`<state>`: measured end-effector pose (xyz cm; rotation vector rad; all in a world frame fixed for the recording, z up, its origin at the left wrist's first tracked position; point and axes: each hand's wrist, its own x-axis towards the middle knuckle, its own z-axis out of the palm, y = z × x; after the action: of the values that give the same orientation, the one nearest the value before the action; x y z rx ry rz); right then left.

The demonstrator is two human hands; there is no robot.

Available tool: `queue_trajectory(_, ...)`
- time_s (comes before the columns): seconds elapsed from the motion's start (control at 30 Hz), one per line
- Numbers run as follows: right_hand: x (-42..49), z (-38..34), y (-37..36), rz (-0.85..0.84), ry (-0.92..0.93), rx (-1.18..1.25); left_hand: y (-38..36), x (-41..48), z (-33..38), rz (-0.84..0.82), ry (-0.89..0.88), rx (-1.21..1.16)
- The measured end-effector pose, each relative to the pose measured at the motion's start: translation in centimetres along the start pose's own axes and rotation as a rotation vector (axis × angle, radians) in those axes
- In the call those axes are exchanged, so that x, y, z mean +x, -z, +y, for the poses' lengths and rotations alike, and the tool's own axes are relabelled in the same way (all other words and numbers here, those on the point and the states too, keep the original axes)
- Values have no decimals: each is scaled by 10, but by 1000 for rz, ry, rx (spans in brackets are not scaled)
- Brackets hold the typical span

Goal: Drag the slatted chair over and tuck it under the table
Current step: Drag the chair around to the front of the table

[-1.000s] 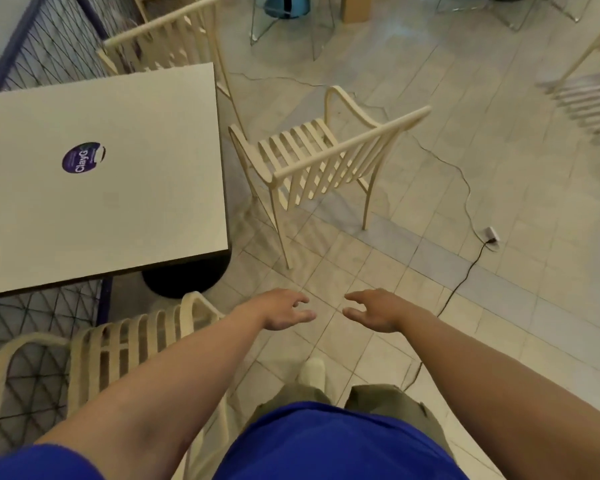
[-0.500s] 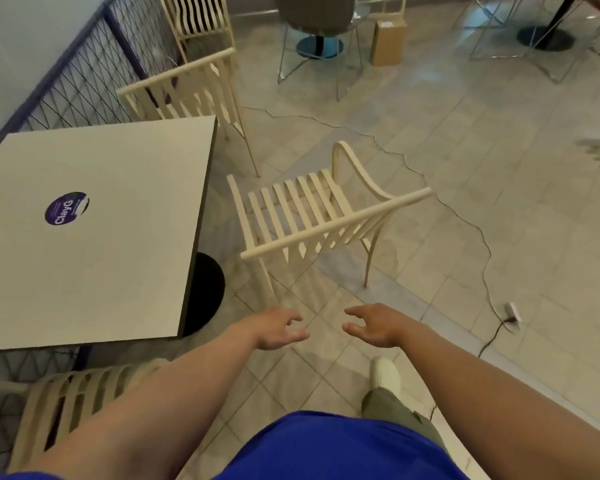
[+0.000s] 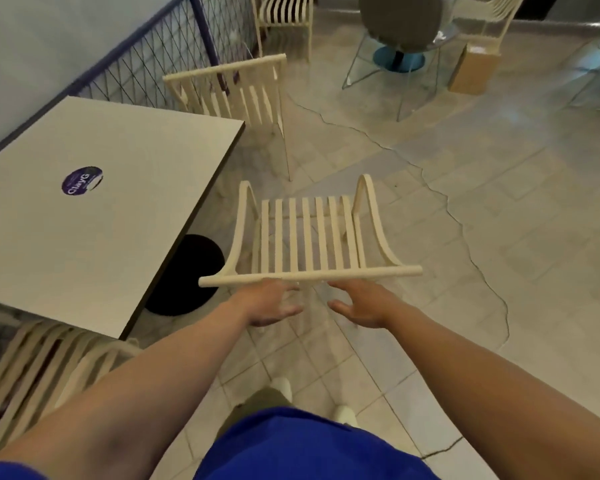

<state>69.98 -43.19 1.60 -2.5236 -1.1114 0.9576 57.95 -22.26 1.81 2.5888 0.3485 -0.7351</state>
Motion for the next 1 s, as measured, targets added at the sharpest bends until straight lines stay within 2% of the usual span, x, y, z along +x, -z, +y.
queue_trajectory(0.13, 35, 0, 17, 21, 30, -47, 17, 27, -16, 29, 45, -27)
queue_trajectory(0.43, 91, 13, 12, -206, -54, -158, 9, 77, -60, -174, 87, 37)
queue_trajectory(1.0, 137, 44, 0, -349, -133, -231, 1, 117, -85, -340, 79, 82)
